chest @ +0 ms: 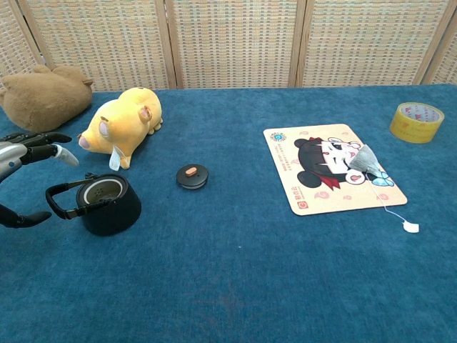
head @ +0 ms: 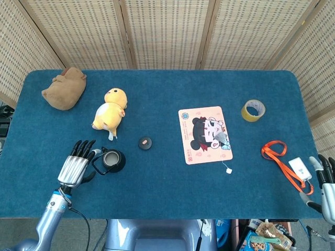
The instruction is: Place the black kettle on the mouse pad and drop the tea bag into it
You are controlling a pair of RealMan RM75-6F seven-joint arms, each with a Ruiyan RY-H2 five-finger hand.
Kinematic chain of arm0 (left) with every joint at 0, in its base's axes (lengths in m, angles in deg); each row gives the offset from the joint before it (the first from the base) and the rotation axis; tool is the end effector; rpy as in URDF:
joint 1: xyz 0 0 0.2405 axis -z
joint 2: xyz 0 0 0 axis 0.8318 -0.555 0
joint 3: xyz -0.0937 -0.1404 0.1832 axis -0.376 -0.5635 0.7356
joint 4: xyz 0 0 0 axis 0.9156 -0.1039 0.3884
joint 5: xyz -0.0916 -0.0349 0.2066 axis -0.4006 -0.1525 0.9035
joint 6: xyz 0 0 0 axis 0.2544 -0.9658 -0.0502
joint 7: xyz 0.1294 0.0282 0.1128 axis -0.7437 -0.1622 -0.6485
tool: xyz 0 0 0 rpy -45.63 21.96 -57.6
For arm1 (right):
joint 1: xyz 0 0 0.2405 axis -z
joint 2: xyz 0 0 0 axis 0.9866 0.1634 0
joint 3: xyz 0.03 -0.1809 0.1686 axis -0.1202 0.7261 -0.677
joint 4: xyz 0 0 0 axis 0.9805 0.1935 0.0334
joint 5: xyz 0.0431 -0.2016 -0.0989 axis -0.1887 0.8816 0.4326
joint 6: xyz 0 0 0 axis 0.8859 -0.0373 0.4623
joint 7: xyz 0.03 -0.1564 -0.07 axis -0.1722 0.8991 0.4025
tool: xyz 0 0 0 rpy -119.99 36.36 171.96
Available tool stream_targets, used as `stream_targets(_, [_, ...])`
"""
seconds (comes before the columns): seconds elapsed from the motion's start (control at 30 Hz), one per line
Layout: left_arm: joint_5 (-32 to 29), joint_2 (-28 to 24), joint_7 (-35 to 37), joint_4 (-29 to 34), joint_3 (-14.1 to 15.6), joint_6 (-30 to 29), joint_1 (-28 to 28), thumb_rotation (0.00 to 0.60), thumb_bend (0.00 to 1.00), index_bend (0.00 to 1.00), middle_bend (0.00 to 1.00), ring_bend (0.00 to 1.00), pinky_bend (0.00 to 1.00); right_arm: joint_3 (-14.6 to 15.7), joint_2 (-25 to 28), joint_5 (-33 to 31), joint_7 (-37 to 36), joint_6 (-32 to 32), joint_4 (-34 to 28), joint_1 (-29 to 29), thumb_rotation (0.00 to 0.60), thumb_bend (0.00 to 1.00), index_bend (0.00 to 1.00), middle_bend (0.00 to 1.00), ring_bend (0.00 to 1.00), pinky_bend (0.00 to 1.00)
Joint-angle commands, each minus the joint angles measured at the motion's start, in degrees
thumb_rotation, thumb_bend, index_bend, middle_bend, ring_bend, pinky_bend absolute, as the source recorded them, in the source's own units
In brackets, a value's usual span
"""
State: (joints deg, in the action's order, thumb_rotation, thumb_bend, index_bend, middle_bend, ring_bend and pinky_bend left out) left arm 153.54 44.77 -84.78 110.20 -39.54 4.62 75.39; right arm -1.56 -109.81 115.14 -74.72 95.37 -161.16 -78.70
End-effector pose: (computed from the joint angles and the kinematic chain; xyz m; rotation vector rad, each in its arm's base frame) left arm -0.2343 0.2759 -0.0163 -1.7017 -0.8562 -0.8592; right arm -0.3222 -0.1783 0.1731 1.2718 -0.7642 0.8305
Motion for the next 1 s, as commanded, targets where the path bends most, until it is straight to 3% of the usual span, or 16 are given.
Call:
stream_targets(0.03, [-0.33, 0.48, -0.01, -0.42, -0.08, 0.44, 0.43, 0.600, 0.30, 0.23, 0.06, 0.00, 0.00, 0.00, 0.00, -0.01, -0.12, 0.06, 0.08, 0.09, 0.600, 0.18, 0.11, 0.15, 0.04, 0.09])
stream_targets(0.53, [-1.29, 3.66, 2.40, -1.75, -1.44, 1.40, 3.02, 0.600, 0.30, 0.25, 0.08, 0.01, 0.00, -0.06, 0.00, -0.19, -0.39, 0.47, 0.22, 0.69, 0.600, 0.18, 0.11, 0.15, 0.04, 0.10])
stream_targets(1.0, [-1.58, 3.06, 5.16, 0.43, -1.97, 2.41, 5.02, 0.600, 0.30, 0.38, 0.11, 0.03, 0.00, -0.19, 0.01, -0.40, -0.83, 0.24, 0.61, 0.86, 0.600, 0.18, 0.11, 0.15, 0.04, 0.11])
